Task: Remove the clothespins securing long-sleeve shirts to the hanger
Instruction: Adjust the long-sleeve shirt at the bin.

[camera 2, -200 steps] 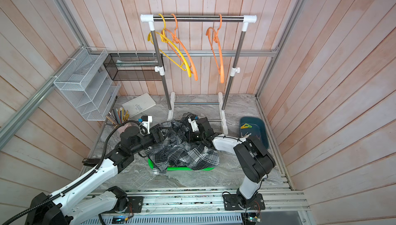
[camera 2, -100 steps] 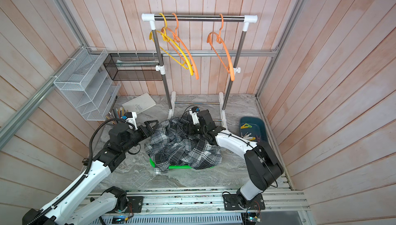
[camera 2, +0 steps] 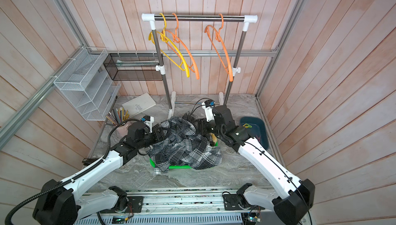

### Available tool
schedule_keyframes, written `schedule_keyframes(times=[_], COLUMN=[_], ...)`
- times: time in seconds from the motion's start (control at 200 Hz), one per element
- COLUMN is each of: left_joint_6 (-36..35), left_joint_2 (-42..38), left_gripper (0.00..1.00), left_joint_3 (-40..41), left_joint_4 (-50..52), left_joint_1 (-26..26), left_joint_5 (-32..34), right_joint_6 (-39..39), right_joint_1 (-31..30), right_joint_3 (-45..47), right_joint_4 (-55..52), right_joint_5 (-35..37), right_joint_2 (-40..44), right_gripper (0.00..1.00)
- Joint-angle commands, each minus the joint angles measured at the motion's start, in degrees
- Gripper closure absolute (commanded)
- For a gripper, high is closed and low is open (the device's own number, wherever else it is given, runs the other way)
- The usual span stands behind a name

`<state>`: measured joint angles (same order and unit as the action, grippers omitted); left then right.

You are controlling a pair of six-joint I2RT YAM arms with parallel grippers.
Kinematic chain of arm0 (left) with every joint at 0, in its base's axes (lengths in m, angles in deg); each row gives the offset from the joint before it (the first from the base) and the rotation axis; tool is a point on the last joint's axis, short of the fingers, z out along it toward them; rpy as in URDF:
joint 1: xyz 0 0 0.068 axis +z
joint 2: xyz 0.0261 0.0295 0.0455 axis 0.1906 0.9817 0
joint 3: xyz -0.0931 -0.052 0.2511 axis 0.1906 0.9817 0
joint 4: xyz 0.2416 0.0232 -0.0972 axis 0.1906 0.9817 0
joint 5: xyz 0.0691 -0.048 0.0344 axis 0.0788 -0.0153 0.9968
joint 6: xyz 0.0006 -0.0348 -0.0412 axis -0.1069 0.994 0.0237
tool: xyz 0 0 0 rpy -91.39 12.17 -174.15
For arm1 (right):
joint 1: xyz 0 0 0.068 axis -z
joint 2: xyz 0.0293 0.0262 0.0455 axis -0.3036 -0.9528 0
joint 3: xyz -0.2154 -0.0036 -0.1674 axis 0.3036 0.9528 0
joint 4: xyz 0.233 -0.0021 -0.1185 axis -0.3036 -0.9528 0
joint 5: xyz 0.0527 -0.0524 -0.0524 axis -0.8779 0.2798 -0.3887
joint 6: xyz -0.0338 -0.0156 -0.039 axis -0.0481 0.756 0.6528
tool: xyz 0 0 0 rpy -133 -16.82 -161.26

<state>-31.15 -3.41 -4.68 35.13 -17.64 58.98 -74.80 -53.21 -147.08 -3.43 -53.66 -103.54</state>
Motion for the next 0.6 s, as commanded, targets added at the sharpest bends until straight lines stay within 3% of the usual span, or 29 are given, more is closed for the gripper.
schedule_keyframes(times=[0.0, 0.245, 0.425, 0.475, 0.56, 0.595], left_joint_6=[-0.71, -0.27, 0.34, 0.65, 1.02, 1.21], left_joint_2=[3.12, 3.44, 3.70, 3.42, 2.63, 2.36], left_gripper=[0.11, 0.11, 0.11, 0.11, 0.11, 0.11], left_joint_3=[-0.48, -0.05, 0.68, 0.90, 1.48, 1.70], left_joint_4=[1.32, 0.13, -1.11, -1.11, -1.79, -2.21], left_joint_1=[-1.08, -1.08, -1.11, -1.09, -1.10, -1.10], left_joint_5=[1.94, 4.98, 4.35, 4.35, 4.27, 4.18], right_joint_6=[-1.25, -7.76, -10.07, -10.65, -12.18, -12.74], right_joint_1=[-0.30, -0.92, -1.44, -1.43, -1.41, -1.55], right_joint_3=[-1.30, 5.31, 14.14, 15.98, 17.30, 17.42], right_joint_4=[-15.70, -22.09, -15.67, -11.89, -3.70, -0.25], right_joint_5=[1.41, 0.27, -4.05, -5.75, -9.31, -11.15], right_joint_2=[3.50, 9.23, 11.15, 11.10, 10.39, 9.80], right_gripper=[0.37, 0.37, 0.41, 0.55, 0.92, 1.00])
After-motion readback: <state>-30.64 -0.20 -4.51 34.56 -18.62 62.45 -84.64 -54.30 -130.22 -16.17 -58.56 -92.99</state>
